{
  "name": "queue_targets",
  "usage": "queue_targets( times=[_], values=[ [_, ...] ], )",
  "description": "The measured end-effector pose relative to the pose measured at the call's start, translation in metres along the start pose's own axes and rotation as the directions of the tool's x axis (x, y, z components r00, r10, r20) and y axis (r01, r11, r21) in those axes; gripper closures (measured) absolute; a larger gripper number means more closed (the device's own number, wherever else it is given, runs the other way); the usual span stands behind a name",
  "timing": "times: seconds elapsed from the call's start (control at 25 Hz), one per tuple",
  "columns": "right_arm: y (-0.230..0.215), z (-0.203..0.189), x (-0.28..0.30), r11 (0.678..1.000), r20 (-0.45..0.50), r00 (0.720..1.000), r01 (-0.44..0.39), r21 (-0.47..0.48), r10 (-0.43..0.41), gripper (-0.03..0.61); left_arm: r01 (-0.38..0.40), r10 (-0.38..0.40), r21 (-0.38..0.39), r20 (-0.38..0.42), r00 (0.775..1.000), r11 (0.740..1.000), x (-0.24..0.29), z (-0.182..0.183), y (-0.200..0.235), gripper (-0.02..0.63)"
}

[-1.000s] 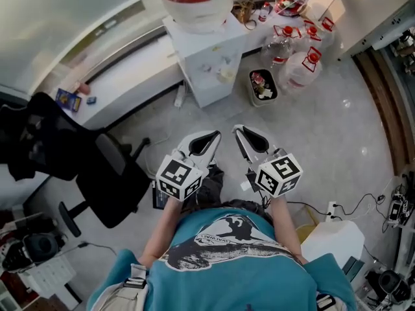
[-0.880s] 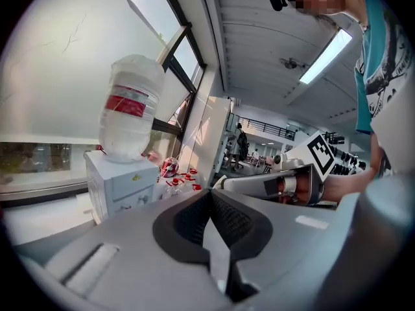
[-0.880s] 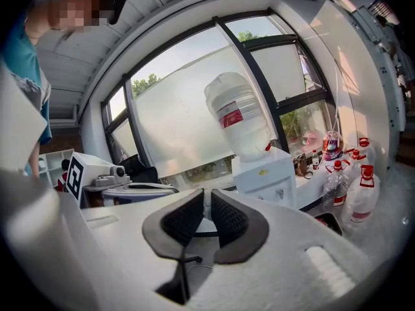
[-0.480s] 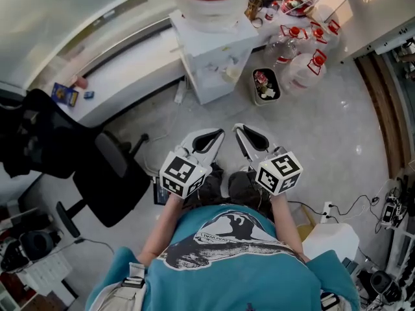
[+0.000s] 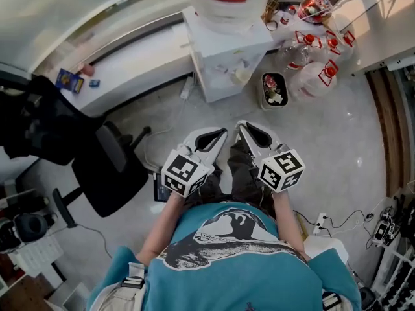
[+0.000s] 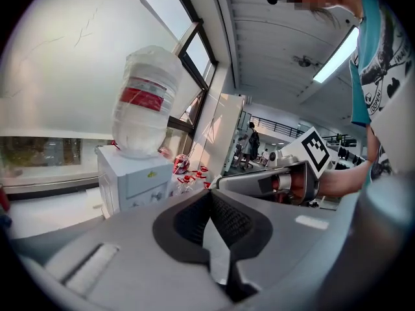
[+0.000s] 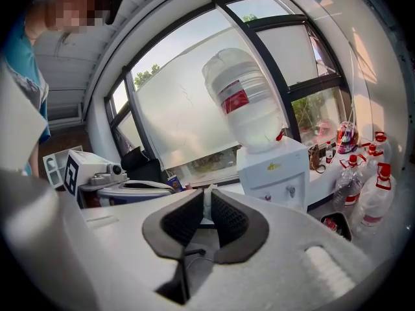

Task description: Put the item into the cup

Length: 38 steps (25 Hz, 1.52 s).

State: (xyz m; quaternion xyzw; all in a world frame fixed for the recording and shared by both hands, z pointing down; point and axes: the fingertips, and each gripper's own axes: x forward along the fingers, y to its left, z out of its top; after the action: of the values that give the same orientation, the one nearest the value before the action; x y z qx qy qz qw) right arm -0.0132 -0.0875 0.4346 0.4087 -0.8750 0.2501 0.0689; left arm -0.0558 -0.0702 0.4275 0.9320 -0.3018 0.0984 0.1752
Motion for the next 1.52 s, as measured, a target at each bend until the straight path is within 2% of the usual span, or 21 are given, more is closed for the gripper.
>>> queue_targets(
  times=[0.36, 0.68, 1.08, 1.32, 1.52],
  values=[
    [-0.061, 0.021, 0.031, 0.996, -0.065, 0.994, -0.091, -0.013, 0.090, 0.543, -0.114, 0.115, -0.066, 0.016, 0.993, 0.991, 0.052, 0.016, 0.035, 0.601],
    [-0.126, 0.018, 0.054, 0.990, -0.145, 0.979, -0.144, 0.008, 0.143, 0.543, -0.165, 0.164, -0.107, -0.014, 0.986, 0.981, 0.111, 0.019, 0.051, 0.601],
    [-0.202, -0.021, 0.099, 0.990, -0.252, 0.957, -0.134, 0.045, 0.141, 0.543, -0.224, 0.221, -0.092, -0.038, 0.974, 0.970, 0.149, 0.013, 0.075, 0.601],
    [-0.250, -0.052, 0.136, 0.995, -0.297, 0.950, -0.079, 0.056, 0.092, 0.543, -0.261, 0.255, -0.099, -0.070, 0.964, 0.960, 0.161, 0.003, 0.086, 0.601],
    [-0.287, -0.077, 0.169, 0.996, -0.307, 0.951, -0.019, 0.092, 0.047, 0.543, -0.254, 0.248, -0.082, -0.071, 0.966, 0.964, 0.174, -0.003, 0.091, 0.601]
  ],
)
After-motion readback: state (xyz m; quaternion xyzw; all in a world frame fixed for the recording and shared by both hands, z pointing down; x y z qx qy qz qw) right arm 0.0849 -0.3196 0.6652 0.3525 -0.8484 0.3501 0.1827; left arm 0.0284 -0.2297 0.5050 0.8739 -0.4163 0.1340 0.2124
